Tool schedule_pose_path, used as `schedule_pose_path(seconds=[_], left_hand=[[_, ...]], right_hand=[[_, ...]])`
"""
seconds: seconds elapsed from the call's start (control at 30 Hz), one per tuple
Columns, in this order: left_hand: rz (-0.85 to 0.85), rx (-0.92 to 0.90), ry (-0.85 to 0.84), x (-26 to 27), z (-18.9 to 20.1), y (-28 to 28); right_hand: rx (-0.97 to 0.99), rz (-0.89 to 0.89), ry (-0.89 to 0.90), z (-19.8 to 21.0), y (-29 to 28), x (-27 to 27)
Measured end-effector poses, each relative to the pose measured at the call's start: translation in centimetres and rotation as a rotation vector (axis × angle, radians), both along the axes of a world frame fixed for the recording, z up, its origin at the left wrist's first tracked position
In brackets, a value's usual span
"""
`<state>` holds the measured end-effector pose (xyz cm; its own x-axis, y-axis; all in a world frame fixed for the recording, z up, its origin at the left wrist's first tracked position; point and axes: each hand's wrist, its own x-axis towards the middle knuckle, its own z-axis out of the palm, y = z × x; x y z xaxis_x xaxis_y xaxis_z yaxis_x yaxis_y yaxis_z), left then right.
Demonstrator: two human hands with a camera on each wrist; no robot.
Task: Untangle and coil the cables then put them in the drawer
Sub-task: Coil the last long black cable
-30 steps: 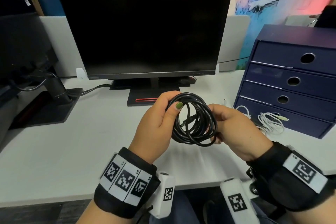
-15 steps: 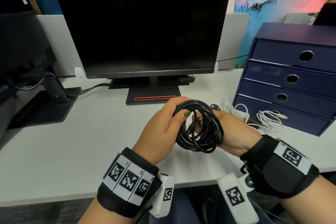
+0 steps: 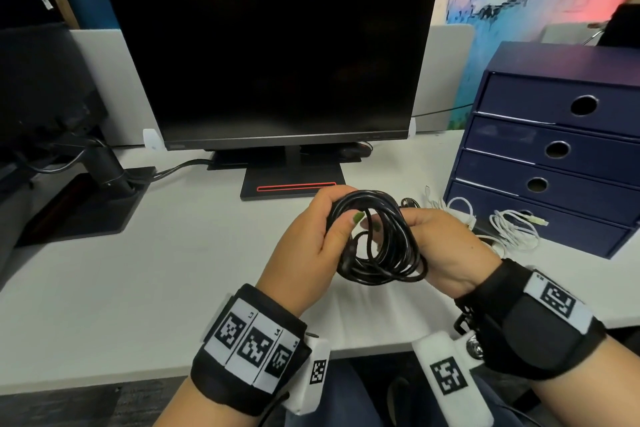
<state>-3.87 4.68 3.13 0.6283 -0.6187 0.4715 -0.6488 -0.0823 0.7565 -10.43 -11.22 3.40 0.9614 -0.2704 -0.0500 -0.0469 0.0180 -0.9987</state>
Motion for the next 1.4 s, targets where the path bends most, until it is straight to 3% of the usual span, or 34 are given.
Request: schedule_pose_path(seconds=[0.13,0.27,0.53,0.63,0.83,0.97,1.3,1.4], left_hand=[[0.088,-0.008,-0.043,-0.2,-0.5,-0.7],[0.2,-0.054,-0.096,-0.3,-0.8,-1.2],[0.265,-0.167,-0.175,-0.6,-0.9,-1.2],[0.257,-0.209,-0.202,-0.9,-0.9,-1.1],[0.302,-0.325,-0.2,-1.1,-0.9,-1.3],[0.354,-0.398,-0.198,-0.5,-0.8,-1.2],[0.538,-0.371,-0.116,0.9,-0.7,-0.3],[0.596,-0.342,-0.074,1.8,-1.0,0.0]], right_hand=[[0.153,-0.063,-0.087,0.6,0.2,-0.1],[0.247,0.064,-0.089,1.5,0.0,-1.0],[-0.397,0.208,-0.069,2.0,0.8,-1.9],[-0.466,0.133,-0.097,2.2,1.3,-1.9],[-0.388,0.015,-0.137,2.0,2.2,-2.0],[-0.177,-0.016,-0.124,1.0,2.8,-1.6],[-0.02,0.107,-0.021,1.1,3.9,-2.2],[-0.112,0.222,0.026,1.2,4.2,-2.7]])
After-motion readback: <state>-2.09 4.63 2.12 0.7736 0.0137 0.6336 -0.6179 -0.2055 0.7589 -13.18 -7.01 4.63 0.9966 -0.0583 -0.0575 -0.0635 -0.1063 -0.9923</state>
